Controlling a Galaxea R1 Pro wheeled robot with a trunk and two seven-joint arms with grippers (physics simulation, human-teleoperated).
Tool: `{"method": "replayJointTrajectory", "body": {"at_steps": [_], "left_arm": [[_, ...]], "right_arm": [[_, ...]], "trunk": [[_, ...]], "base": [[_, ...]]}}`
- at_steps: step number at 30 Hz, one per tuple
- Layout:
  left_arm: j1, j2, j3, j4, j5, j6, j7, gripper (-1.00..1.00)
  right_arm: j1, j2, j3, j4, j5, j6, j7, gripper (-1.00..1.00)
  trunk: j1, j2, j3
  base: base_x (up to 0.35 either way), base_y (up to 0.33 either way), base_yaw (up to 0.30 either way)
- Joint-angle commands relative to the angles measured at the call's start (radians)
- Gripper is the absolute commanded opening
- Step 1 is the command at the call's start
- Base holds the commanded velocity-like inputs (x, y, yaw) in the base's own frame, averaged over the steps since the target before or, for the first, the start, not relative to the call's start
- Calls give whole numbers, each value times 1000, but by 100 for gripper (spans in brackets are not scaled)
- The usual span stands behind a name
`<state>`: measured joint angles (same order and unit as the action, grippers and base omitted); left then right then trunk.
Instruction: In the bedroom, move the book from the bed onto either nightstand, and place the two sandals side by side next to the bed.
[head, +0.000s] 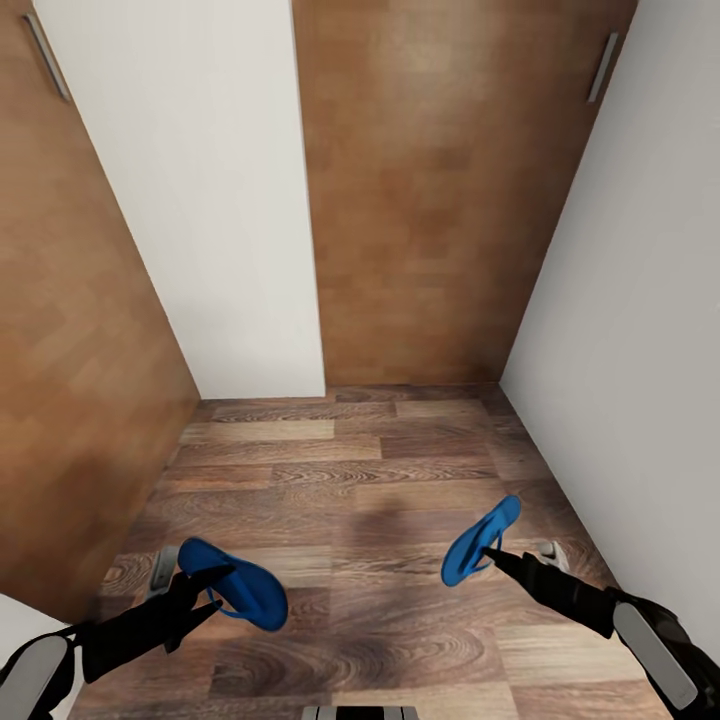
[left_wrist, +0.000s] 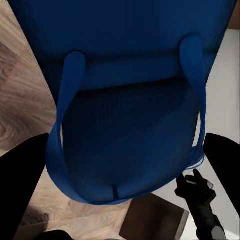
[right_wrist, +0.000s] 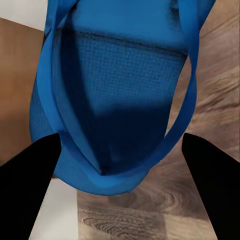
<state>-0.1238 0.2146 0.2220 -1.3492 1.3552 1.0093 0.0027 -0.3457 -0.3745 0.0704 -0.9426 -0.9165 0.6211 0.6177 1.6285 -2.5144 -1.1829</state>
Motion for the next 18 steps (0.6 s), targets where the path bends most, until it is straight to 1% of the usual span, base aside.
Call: {"method": "replayJointTrajectory", "body": {"at_steps": [1, 8, 11, 13, 18], "left_arm": [[0, 0, 1, 0, -1, 5, 1, -100], [0, -2, 0, 1, -1, 5, 0, -100], [0, -2, -1, 1, -1, 5, 0, -100], [0, -3, -10, 1, -1, 5, 1, -100], [0, -3, -57, 1, -1, 3, 2, -100]], "right_arm": [[0, -1, 2, 9, -7, 0, 7, -100], [0, 1, 3, 84, -10, -19, 79, -100], [0, 2, 3, 100, -11, -20, 92, -100], [0, 2, 4, 106, -11, -21, 97, -100], [1, 2, 4, 113, -11, -21, 100, -100]], "trunk": [[-1, 0, 3], [-4, 2, 30], [-5, 2, 42], [-6, 3, 50], [-8, 4, 69]], "base": [[0, 0, 0], [0, 0, 0], [0, 0, 0], [0, 0, 0], [0, 0, 0]]}}
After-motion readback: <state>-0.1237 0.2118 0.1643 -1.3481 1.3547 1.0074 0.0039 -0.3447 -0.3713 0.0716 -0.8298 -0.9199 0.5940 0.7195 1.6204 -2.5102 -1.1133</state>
